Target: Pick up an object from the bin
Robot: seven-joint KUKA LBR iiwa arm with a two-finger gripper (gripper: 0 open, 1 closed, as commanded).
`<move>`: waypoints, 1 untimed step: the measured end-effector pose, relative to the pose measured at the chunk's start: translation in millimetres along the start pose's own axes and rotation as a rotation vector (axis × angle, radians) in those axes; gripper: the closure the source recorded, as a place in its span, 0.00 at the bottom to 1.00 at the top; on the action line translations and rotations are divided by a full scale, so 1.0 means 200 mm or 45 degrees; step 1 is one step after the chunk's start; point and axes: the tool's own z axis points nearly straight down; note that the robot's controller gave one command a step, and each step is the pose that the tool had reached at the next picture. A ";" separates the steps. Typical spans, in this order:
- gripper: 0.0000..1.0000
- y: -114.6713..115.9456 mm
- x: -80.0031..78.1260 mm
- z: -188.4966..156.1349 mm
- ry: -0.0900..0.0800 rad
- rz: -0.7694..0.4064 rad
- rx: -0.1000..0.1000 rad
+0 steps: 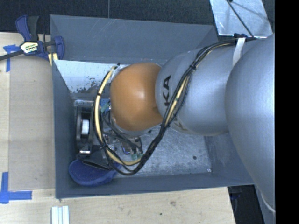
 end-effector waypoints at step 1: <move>1.00 0.02 -0.05 0.35 -0.008 -0.034 -0.002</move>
Offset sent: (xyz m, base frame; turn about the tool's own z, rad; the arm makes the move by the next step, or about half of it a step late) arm 0.0087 0.0069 -0.0674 -0.0285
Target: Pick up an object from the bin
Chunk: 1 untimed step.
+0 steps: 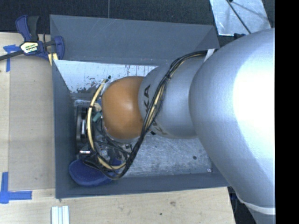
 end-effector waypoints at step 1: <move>1.00 0.00 -0.01 0.05 -0.024 0.007 -0.002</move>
Offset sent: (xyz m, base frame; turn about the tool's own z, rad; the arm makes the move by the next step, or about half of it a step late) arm -0.0072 0.0001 -0.0206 0.0026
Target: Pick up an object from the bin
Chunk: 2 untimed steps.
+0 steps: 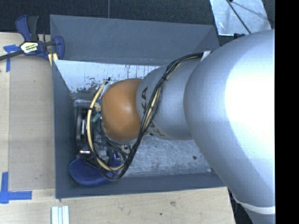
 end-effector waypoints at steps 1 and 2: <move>0.00 -0.02 -0.02 0.01 -0.021 0.009 0.004; 1.00 -0.01 0.00 0.02 -0.005 0.003 0.002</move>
Offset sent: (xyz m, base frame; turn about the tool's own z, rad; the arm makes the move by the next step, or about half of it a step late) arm 0.0000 0.0000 0.0000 0.0000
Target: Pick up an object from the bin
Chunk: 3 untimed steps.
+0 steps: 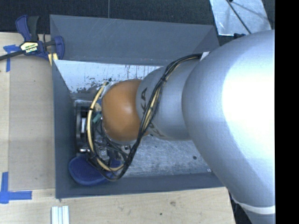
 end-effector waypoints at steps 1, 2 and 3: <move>1.00 0.03 0.03 -0.21 0.018 0.007 -0.002; 1.00 0.05 -0.02 -0.06 0.026 0.099 0.009; 1.00 0.06 -0.04 -0.21 0.023 0.092 0.000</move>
Offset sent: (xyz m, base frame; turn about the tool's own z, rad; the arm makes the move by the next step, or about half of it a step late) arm -0.0106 0.0046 0.0393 0.0053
